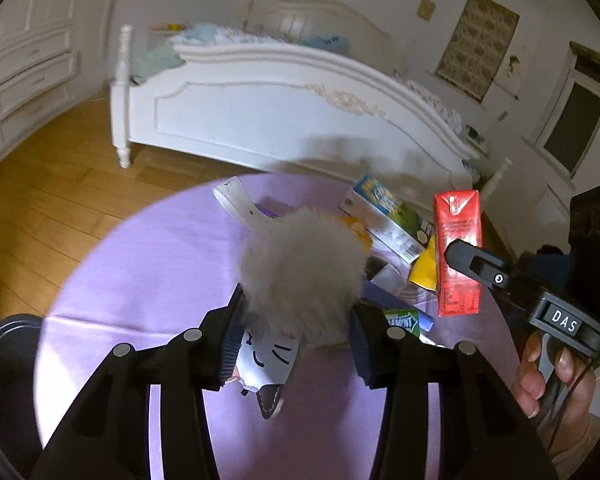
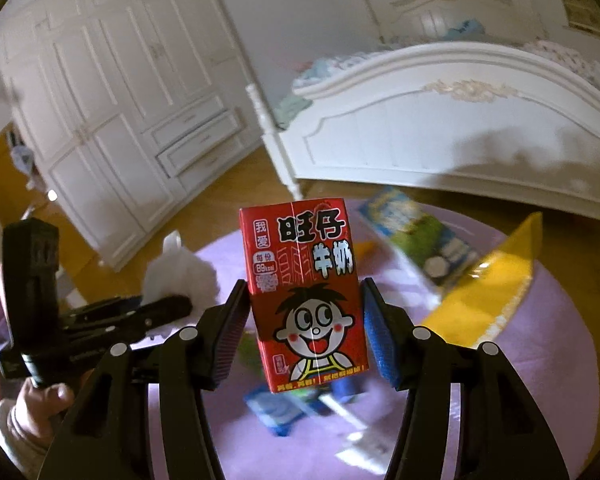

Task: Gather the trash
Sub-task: 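Carry toy and carton over the bin and open both tools to drop them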

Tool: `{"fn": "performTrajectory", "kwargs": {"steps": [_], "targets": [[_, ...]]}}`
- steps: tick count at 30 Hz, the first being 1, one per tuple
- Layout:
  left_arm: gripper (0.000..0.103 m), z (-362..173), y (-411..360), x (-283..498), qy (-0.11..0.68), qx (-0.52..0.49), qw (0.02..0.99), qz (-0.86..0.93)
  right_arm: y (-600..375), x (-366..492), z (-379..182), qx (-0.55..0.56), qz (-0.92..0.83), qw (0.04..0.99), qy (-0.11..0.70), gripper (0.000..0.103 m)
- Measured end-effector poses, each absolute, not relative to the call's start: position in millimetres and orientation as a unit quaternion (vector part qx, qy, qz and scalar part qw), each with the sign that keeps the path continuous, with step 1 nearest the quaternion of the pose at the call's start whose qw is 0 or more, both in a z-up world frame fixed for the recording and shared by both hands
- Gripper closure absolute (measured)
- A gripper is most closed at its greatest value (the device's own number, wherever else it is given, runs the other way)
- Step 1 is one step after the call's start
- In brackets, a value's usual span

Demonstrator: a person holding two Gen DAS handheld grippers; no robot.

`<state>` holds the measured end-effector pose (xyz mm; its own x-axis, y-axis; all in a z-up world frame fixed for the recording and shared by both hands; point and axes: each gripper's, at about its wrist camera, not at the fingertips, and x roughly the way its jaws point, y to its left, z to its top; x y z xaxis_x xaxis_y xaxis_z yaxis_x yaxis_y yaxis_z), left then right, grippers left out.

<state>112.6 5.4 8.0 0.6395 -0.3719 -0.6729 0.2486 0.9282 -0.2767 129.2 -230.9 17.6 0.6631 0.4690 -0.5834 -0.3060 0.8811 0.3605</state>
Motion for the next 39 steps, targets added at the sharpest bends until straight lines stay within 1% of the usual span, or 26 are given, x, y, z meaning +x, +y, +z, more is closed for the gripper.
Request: {"fn": "performTrajectory", "kwargs": {"steps": [7, 17, 20, 25, 31, 39], "targets": [[0.057, 18, 69, 71, 0.365, -0.099, 0.918, -0.116, -166, 107, 34, 0.091, 0.269, 0.891, 0.355, 0.046], [0.057, -1, 181, 12, 0.364, -0.148, 0.919, -0.012, -50, 79, 29, 0.053, 0.354, 0.848, 0.391, 0.047], [0.057, -5, 203, -1, 0.364, -0.155, 0.918, 0.011, -19, 75, 24, 0.041, 0.372, 0.837, 0.400, 0.046], [0.057, -13, 231, -14, 0.364, -0.170, 0.915, 0.039, 31, 72, 14, 0.024, 0.396, 0.817, 0.419, 0.046], [0.057, -24, 248, -19, 0.369, -0.181, 0.910, 0.054, 78, 76, 1, 0.003, 0.410, 0.801, 0.436, 0.046], [0.057, -41, 266, -20, 0.378, -0.196, 0.903, 0.061, 119, 76, -16, -0.023, 0.421, 0.789, 0.447, 0.046]]}}
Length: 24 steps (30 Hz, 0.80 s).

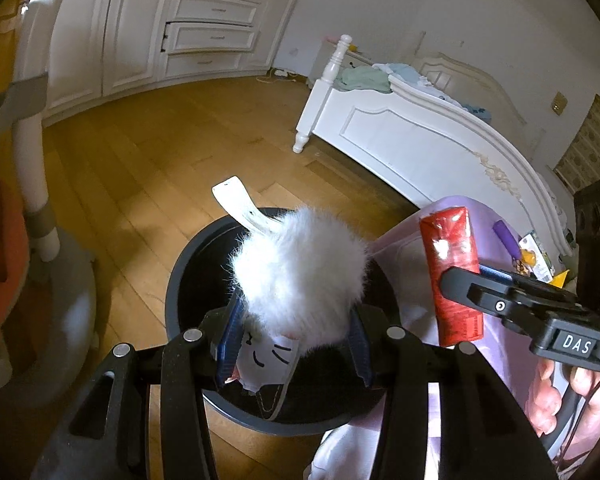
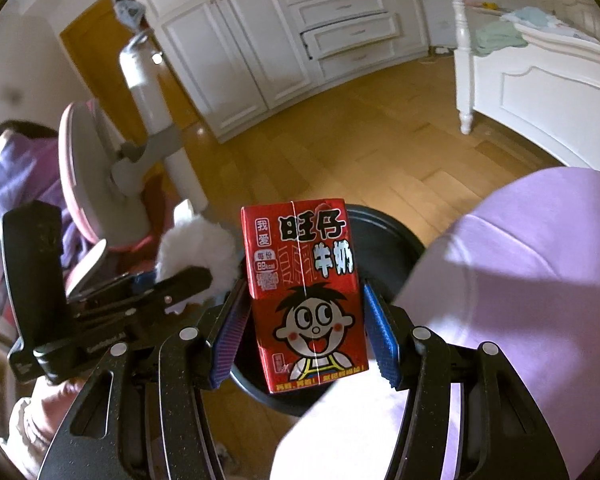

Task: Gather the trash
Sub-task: 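Carry toy and carton over the bin and open both tools to drop them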

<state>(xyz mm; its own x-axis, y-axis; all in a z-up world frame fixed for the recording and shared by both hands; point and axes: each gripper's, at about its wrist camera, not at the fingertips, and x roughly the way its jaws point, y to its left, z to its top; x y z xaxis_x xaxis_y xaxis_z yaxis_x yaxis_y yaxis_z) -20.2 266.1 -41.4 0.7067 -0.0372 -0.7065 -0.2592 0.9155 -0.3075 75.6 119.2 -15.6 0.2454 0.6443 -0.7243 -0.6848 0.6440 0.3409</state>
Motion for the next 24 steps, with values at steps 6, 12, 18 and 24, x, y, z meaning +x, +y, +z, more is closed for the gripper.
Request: {"fn": "performTrajectory", "kwargs": {"steps": [6, 12, 18, 24], "targets": [[0.057, -56, 277, -21, 0.388, -0.200, 0.897, 0.066, 142, 80, -32, -0.032, 0.420, 0.781, 0.461, 0.046], [0.057, -69, 285, -21, 0.398, -0.207, 0.891, 0.068, 152, 84, -47, -0.040, 0.414, 0.777, 0.473, 0.046], [0.057, -78, 287, -16, 0.406, -0.209, 0.887, 0.065, 158, 88, -49, -0.042, 0.409, 0.777, 0.476, 0.046], [0.057, -82, 289, -14, 0.410, -0.211, 0.885, 0.063, 161, 91, -52, -0.042, 0.404, 0.778, 0.480, 0.046]]}}
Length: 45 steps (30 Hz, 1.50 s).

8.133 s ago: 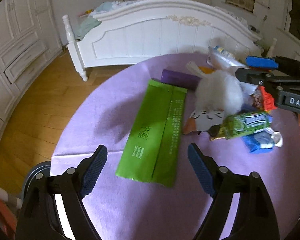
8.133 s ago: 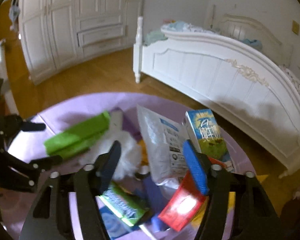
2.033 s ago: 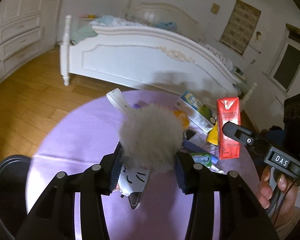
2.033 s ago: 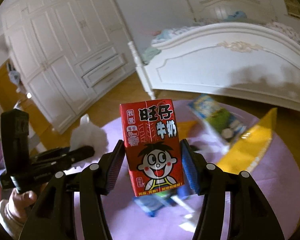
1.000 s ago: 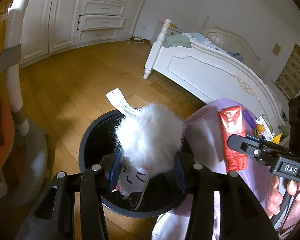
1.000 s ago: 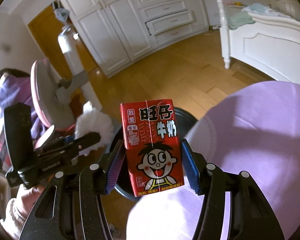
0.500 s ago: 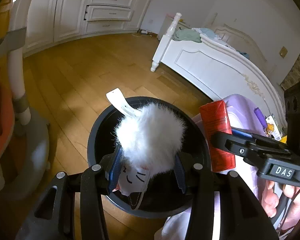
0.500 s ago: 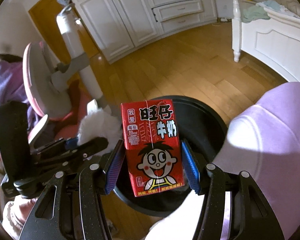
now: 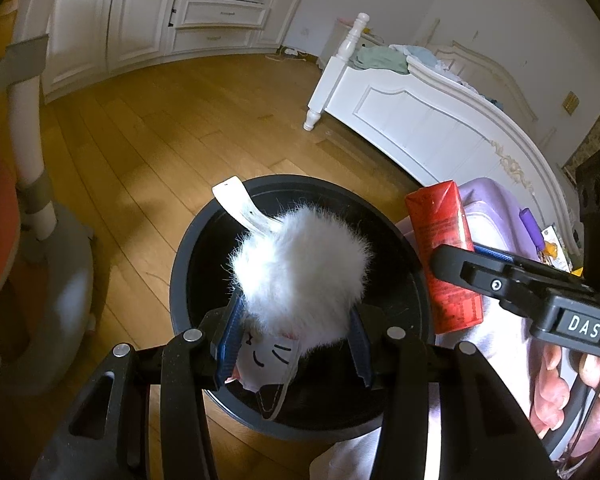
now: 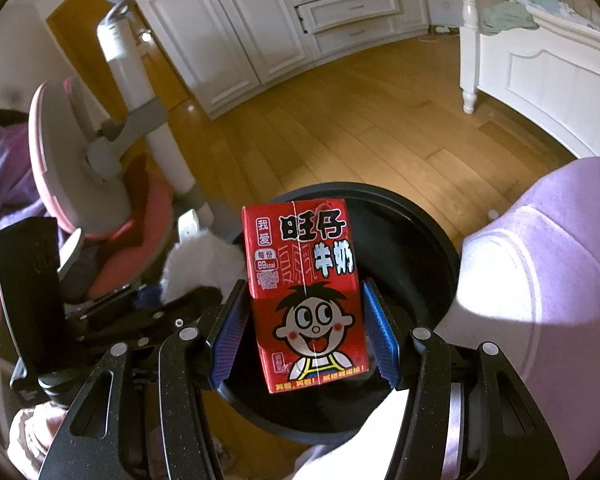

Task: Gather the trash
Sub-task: 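Carry toy and carton over the bin and open both tools to drop them, then grasp green Doublemint pack with left tool while right tool grasps yellow packet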

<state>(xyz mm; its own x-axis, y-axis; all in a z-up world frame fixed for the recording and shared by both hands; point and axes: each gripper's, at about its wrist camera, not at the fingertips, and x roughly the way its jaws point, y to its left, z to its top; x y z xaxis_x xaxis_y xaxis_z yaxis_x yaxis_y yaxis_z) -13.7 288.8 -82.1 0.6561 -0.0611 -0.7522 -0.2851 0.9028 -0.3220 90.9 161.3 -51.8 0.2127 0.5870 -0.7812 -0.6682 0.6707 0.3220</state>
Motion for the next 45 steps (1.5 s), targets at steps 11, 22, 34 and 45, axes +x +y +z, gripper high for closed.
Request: {"fn": "performTrajectory", "kwargs": {"steps": [11, 22, 34, 45], "targets": [[0.037, -78, 286, -15, 0.402, -0.209, 0.888, 0.075, 155, 94, -51, -0.032, 0.394, 0.786, 0.476, 0.030], [0.027, -62, 268, -15, 0.399, -0.183, 0.896, 0.071, 117, 95, -40, 0.019, 0.395, 0.793, 0.463, 0.030], [0.027, -32, 178, 9, 0.390, -0.094, 0.916, -0.022, 13, 101, -11, 0.093, 0.370, 0.817, 0.431, 0.030], [0.027, -7, 53, 39, 0.347, 0.077, 0.925, -0.135, -127, 109, 6, 0.157, 0.288, 0.861, 0.389, 0.030]]}}
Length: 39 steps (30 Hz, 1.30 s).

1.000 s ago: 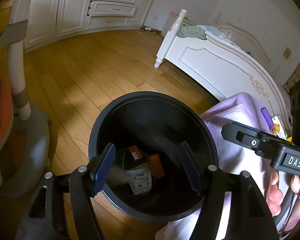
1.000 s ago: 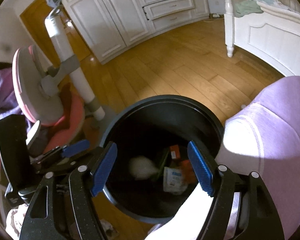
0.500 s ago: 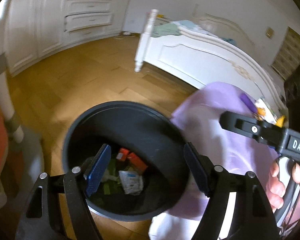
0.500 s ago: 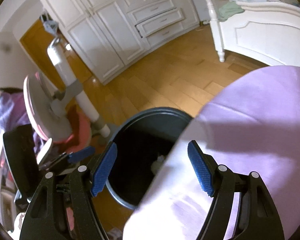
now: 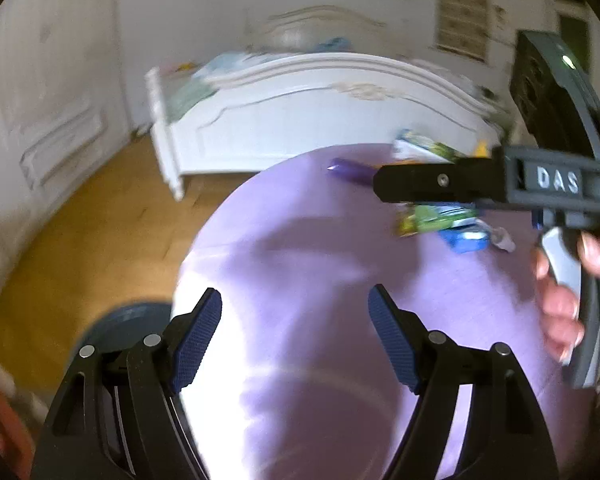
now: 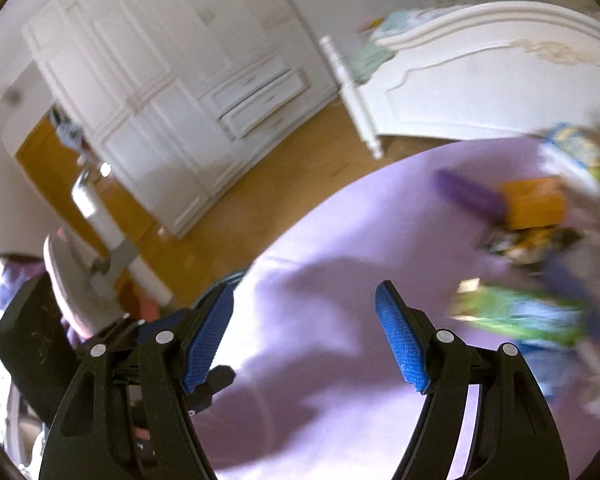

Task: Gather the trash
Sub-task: 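Grasp green Doublemint pack with left tool while right tool grasps yellow packet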

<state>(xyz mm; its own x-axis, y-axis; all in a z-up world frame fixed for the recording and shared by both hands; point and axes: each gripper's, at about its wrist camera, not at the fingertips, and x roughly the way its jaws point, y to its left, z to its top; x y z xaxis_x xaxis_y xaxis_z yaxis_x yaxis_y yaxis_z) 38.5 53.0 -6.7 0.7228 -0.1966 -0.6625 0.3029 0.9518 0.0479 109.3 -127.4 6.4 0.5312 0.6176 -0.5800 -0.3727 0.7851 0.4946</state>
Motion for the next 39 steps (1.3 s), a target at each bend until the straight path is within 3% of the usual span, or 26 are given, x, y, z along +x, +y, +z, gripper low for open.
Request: {"fn": "performTrajectory", "kwargs": {"steps": [10, 17, 29, 31, 33, 36, 39], "targets": [[0.028, -6, -39, 84, 0.318, 0.182, 0.906, -0.214, -281, 123, 7, 0.206, 0.147, 0.899, 0.357, 0.030], [0.028, -19, -76, 99, 0.322, 0.224, 0.884, -0.254, -353, 141, -16, 0.215, 0.048, 0.900, 0.377, 0.030], [0.027, -35, -101, 121, 0.344, 0.245, 0.855, -0.300, -346, 194, -64, 0.176, 0.036, 0.871, 0.456, 0.030], [0.027, -36, -105, 122, 0.350, 0.249, 0.847, -0.314, -342, 198, -62, 0.161, 0.037, 0.873, 0.458, 0.040], [0.028, -39, -110, 122, 0.361, 0.257, 0.834, -0.327, -338, 200, -63, 0.155, 0.053, 0.871, 0.463, 0.060], [0.031, -46, -116, 120, 0.369, 0.267, 0.825, -0.335, -335, 201, -62, 0.155, 0.075, 0.872, 0.459, 0.071], [0.044, -47, -116, 121, 0.381, 0.248, 0.820, -0.347, -336, 193, -60, 0.161, 0.091, 0.876, 0.445, 0.075]]}}
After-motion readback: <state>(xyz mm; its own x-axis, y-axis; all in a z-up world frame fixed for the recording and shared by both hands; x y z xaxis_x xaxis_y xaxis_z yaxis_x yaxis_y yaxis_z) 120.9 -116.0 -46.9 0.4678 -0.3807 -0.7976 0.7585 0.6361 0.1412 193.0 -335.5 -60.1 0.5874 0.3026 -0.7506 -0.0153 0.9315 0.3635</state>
